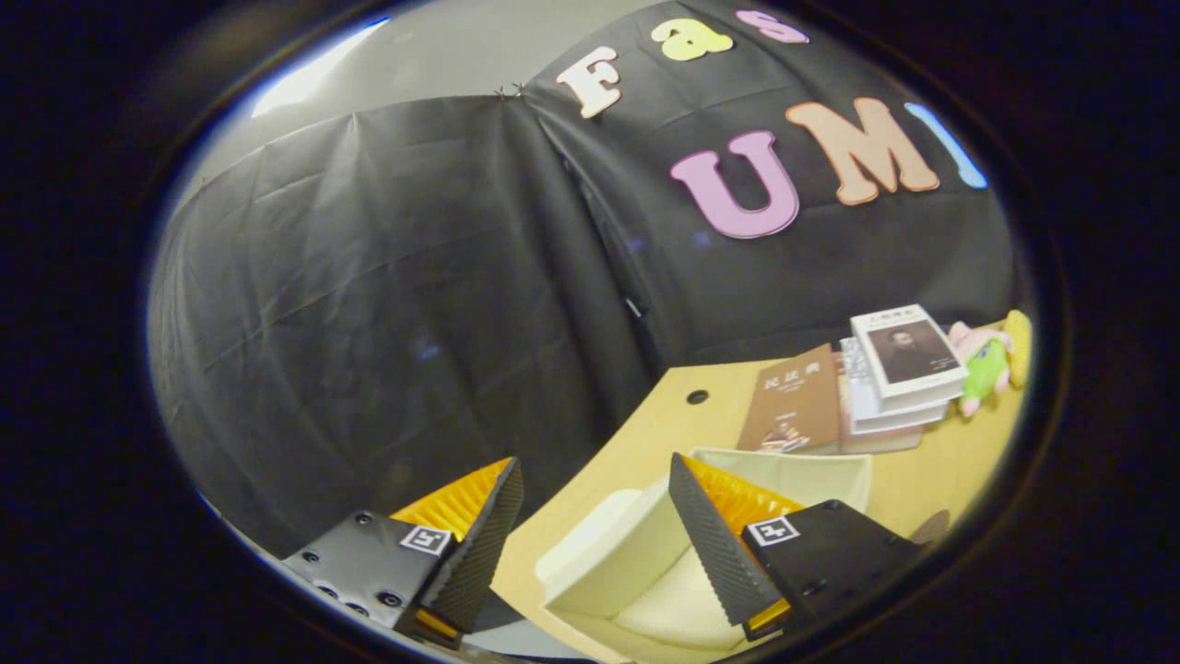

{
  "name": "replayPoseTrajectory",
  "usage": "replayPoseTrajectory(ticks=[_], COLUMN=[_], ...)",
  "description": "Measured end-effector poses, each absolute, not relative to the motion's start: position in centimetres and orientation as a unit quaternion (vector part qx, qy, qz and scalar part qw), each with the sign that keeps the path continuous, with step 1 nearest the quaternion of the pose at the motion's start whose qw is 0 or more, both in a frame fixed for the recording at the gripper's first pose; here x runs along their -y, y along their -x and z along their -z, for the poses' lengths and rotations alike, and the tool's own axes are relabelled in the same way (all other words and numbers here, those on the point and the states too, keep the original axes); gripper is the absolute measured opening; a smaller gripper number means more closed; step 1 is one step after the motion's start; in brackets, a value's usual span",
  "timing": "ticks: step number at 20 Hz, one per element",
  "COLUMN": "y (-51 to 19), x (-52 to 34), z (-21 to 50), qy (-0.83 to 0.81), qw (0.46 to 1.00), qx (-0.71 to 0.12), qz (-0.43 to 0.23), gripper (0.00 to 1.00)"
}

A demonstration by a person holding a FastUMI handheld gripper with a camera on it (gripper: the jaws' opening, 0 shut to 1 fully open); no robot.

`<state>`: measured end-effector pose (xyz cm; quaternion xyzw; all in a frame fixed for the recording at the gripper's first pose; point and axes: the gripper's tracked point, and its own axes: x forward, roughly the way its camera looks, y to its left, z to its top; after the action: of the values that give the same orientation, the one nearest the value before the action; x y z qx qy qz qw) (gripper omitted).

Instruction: Open the storage box then place both shoes into the box .Put the left shoe in first, then the right shoe, with the right side of both shoes facing outward in a uniform manner.

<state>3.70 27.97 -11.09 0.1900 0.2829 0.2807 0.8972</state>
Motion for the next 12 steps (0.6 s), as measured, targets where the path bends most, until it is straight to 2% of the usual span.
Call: replayPoseTrajectory(ticks=[12], y=[-2.9], x=[-8.7], z=[13.6], qy=[-0.070], qw=[0.948], qx=[-0.266], qz=[-0.160], gripper=[1.00])
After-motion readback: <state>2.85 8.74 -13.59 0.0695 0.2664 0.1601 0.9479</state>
